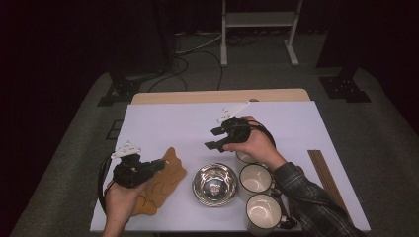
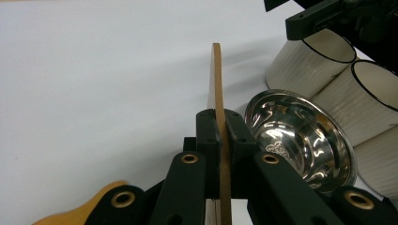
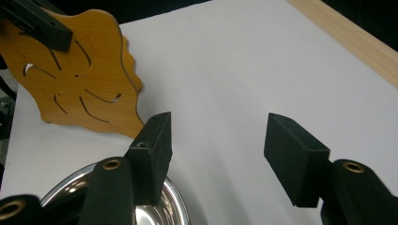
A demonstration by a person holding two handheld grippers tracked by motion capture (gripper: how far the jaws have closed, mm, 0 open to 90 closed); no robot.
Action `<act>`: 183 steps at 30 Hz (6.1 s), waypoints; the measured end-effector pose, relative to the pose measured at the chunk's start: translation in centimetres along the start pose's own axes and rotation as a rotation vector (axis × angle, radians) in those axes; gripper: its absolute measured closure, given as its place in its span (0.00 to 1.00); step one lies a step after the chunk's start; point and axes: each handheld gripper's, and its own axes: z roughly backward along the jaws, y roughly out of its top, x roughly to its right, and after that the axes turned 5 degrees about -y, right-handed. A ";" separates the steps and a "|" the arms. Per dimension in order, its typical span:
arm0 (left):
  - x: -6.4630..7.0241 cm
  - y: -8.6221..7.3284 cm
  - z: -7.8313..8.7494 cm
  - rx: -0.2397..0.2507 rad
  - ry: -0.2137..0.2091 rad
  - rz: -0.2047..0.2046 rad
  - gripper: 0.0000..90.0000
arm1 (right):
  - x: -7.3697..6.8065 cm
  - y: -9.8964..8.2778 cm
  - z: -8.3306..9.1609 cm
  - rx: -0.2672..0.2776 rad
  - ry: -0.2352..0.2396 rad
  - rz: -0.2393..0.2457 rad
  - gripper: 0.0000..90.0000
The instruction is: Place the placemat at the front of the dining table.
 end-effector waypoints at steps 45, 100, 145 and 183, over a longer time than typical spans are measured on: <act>-0.1 3.3 -2.6 -0.002 -0.007 -0.044 0.96 | 7.1 -7.0 9.6 0.129 -0.248 -0.234 0.40; -0.1 7.5 -7.2 0.031 -0.048 -0.127 0.96 | 10.9 -17.3 8.7 -0.058 -0.447 -0.357 0.38; -1.7 10.2 -11.8 0.049 -0.024 -0.109 0.96 | 11.0 -19.3 6.6 -0.169 -0.454 -0.350 0.35; -1.0 13.5 -18.3 0.044 -0.049 -0.083 0.96 | 10.8 -19.6 6.5 -0.142 -0.465 -0.352 0.35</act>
